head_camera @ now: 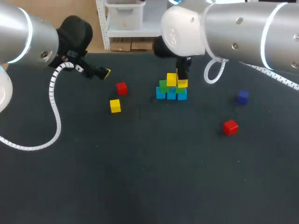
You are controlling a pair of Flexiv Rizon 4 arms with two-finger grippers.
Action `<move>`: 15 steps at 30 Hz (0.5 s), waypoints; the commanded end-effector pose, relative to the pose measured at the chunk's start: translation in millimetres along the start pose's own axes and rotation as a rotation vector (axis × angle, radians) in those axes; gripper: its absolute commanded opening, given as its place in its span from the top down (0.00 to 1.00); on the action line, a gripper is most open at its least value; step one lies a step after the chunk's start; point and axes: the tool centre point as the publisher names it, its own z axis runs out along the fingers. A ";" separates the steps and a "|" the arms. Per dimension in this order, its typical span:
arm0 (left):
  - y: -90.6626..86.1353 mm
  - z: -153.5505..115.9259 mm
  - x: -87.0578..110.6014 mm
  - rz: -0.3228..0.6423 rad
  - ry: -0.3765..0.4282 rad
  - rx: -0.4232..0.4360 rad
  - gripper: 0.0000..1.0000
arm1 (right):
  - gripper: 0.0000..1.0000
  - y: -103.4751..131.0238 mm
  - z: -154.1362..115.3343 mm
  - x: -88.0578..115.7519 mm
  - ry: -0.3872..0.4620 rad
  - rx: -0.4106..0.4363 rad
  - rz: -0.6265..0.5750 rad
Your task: Place the blue cubes, place green cubes on the blue cubes, place the yellow cubes on the green cubes, then place the red cubes on the yellow cubes, and place purple cube on the red cubes.
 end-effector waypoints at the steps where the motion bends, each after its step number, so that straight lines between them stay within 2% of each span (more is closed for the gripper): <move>1: 0.8 0.7 0.2 0.001 -0.001 0.002 0.00 | 1.00 -2.7 1.0 1.1 -0.002 -0.004 -0.001; 5: 0.8 0.7 0.2 0.001 -0.001 0.002 0.00 | 0.99 -3.1 2.0 2.0 -0.004 -0.005 -0.002; 8: 0.8 0.7 0.2 0.001 -0.001 0.002 0.00 | 0.80 -3.2 2.6 2.5 -0.008 -0.002 -0.001; 10: 0.8 0.7 0.2 0.001 -0.001 0.002 0.00 | 0.73 -3.4 3.3 3.1 -0.010 -0.001 -0.001; 15: 0.8 0.7 0.2 0.001 -0.001 0.002 0.00 | 0.71 -3.6 4.7 3.7 -0.017 0.002 -0.004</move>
